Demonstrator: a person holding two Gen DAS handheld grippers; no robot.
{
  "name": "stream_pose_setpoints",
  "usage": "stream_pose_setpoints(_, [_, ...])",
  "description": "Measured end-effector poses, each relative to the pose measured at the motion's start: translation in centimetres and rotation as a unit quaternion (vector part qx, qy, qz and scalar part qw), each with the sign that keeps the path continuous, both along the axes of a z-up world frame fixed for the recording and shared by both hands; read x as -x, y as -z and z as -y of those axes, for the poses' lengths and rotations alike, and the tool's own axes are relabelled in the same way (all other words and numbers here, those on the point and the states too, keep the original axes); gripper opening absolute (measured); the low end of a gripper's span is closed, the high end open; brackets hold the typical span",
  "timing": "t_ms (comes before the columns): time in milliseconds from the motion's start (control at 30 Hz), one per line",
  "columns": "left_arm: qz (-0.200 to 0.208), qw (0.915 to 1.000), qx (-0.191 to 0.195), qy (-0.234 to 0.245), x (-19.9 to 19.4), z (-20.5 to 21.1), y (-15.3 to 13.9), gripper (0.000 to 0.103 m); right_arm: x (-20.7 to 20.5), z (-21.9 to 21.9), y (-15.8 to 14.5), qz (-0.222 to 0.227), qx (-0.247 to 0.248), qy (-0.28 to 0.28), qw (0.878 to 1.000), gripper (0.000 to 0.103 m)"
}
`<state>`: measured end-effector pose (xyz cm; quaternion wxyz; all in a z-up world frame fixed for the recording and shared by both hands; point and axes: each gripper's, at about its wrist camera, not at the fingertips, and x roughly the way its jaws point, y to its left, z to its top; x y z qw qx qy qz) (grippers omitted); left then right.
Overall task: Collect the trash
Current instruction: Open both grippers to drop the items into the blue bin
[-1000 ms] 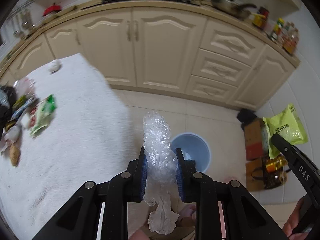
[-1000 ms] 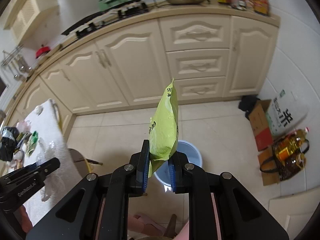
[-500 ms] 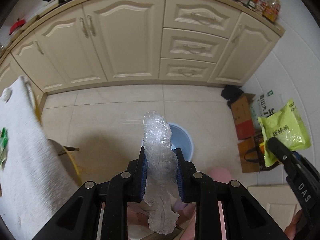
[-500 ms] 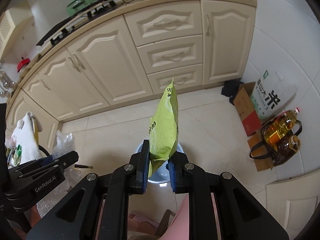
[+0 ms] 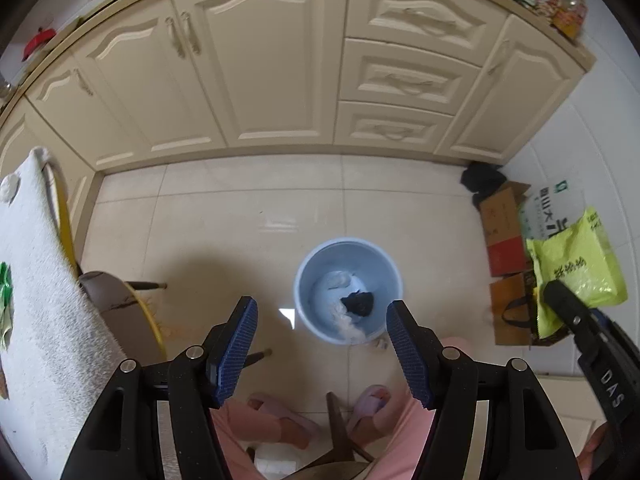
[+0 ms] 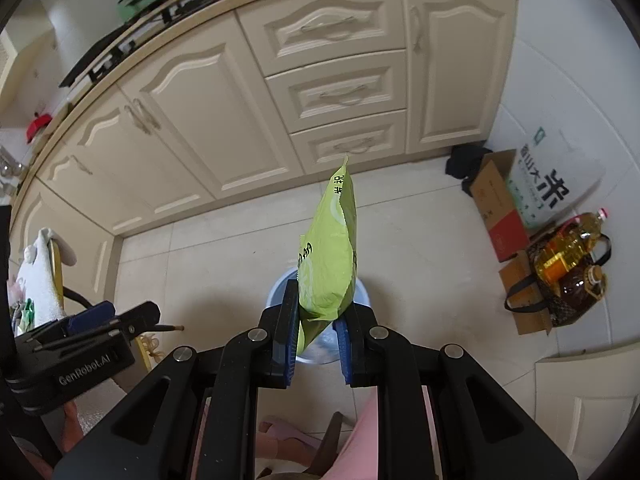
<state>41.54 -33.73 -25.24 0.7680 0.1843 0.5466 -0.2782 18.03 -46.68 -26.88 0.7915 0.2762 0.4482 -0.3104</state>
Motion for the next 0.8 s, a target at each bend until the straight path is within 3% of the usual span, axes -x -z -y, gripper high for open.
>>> stream_pose_setpoints(233, [-0.001, 0.9995, -0.007, -0.03, -0.8, -1.5, 0.4, 0.063, -2.8, -1.5, -0.4, 0.008, 0.001, -0.045, 0.999, 0.02])
stream_pose_setpoints(267, [-0.002, 0.9995, -0.007, -0.031, -0.9, -1.8, 0.4, 0.063, -3.0, -1.7, -0.4, 0.007, -0.002, -0.045, 0.999, 0.03])
stream_pose_setpoints(300, [-0.002, 0.9994, -0.006, -0.033, -1.0, -1.8, 0.4, 0.063, -3.2, -1.8, -0.4, 0.004, -0.006, -0.045, 0.999, 0.053])
stream_pose_setpoints(367, [-0.002, 0.9993, -0.006, -0.036, -0.8, -2.4, 0.4, 0.063, -3.3, -2.1, -0.6, -0.002, 0.006, -0.041, 0.999, 0.087])
stream_pose_setpoints(467, [-0.007, 0.9993, -0.008, -0.036, -0.8, -2.6, 0.5, 0.063, -3.5, -2.8, -0.8, -0.014, 0.037, -0.043, 0.998, 0.088])
stream_pose_setpoints(800, [0.0, 0.9993, -0.009, -0.035, 0.2, -3.6, -0.2, 0.063, -2.6, -2.6, -0.4, -0.022, 0.023, -0.03, 0.999, 0.088])
